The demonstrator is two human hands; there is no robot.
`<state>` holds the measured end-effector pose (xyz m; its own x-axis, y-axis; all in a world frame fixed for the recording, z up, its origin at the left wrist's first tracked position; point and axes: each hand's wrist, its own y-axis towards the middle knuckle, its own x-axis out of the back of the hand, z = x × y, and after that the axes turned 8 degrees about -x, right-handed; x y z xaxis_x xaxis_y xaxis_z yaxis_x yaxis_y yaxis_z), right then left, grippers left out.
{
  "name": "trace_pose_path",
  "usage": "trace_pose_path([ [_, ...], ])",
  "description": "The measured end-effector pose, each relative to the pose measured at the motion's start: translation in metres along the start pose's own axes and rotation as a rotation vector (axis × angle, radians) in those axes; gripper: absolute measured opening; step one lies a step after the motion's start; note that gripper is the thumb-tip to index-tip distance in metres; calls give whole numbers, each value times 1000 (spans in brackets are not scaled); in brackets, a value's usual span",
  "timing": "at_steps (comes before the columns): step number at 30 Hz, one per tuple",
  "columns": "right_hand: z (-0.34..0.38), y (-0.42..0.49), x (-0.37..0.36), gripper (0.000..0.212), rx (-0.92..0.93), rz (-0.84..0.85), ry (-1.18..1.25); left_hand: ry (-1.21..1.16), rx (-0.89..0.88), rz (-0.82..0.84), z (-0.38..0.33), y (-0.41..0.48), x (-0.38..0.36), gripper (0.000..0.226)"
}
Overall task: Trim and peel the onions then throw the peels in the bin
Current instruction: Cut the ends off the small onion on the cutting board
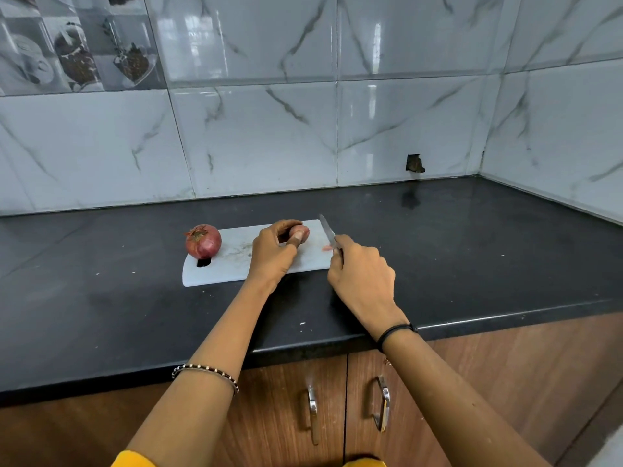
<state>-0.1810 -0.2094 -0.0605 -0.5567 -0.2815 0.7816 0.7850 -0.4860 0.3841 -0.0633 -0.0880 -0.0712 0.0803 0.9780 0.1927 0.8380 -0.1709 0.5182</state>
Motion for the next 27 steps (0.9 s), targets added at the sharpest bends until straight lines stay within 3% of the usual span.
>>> trace_pose_path([
  [6,3,-5,2,36,148,-25,-11,29,14,-15,0,0,1,19],
  [10,-3,-4,5,35,6,18,29,52,26,-45,-4,-3,1,24],
  [16,-19,2,14,22,-214,-74,117,52,32,-49,-10,-8,2,27],
  [21,-13,-4,14,21,-72,-45,100,60,31,-27,-14,-10,2,31],
  [27,-10,3,10,19,-47,-19,68,30,8,-33,-14,-13,3,20],
])
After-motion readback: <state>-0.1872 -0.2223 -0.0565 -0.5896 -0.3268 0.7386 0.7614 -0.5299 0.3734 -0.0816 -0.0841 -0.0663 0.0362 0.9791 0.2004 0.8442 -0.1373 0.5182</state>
